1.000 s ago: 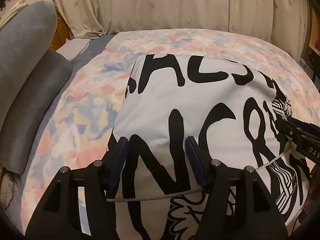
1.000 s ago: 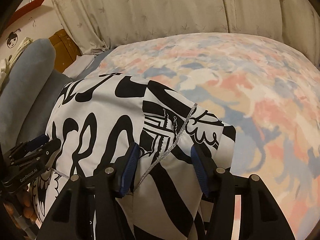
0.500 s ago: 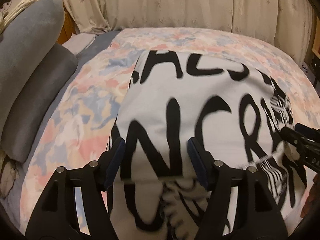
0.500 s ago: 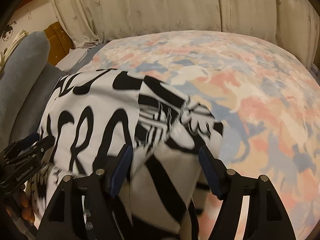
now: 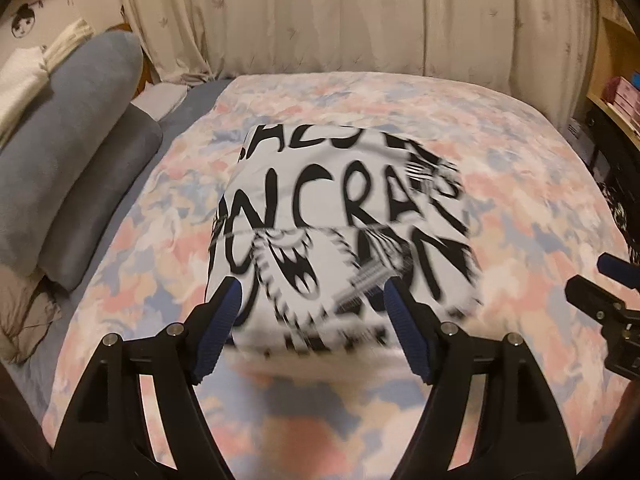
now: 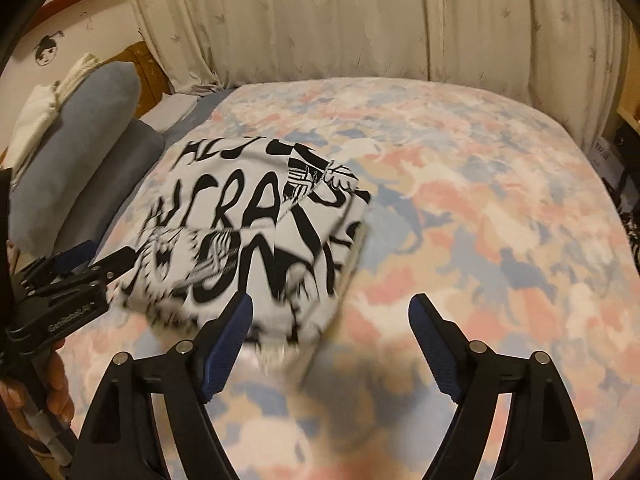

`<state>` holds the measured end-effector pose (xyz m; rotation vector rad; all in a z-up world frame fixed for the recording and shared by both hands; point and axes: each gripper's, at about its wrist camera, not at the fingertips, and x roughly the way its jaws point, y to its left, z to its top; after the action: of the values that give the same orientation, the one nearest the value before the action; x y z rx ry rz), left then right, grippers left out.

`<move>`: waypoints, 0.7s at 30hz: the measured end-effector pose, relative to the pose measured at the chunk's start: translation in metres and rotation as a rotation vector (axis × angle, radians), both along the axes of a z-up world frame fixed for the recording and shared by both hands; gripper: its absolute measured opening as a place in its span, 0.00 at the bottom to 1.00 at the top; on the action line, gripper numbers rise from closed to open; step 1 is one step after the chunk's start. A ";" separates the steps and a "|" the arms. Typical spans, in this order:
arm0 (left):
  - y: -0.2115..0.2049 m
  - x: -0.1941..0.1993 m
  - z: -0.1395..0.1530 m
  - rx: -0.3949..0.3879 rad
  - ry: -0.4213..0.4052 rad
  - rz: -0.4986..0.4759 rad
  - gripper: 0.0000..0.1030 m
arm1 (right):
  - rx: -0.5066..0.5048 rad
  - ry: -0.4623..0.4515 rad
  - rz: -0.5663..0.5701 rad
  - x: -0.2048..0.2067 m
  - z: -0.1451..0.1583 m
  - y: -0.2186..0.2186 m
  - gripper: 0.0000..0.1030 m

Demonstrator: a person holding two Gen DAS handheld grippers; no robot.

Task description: Fold large clothes

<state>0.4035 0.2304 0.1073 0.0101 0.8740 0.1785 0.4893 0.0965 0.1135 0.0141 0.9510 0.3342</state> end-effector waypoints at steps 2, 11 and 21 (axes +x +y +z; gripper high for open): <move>-0.019 -0.026 0.009 0.005 -0.004 -0.004 0.70 | -0.002 -0.014 -0.003 -0.032 0.017 -0.018 0.80; -0.096 -0.144 0.022 -0.018 -0.019 -0.032 0.71 | -0.017 -0.022 -0.005 -0.175 0.044 -0.097 0.82; -0.166 -0.273 -0.014 -0.053 -0.062 -0.091 0.71 | 0.001 -0.060 -0.091 -0.316 0.002 -0.171 0.84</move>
<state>0.1302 0.0641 0.0937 -0.0050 0.8148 0.0700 0.1733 -0.0748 0.1151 0.0475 0.8877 0.2501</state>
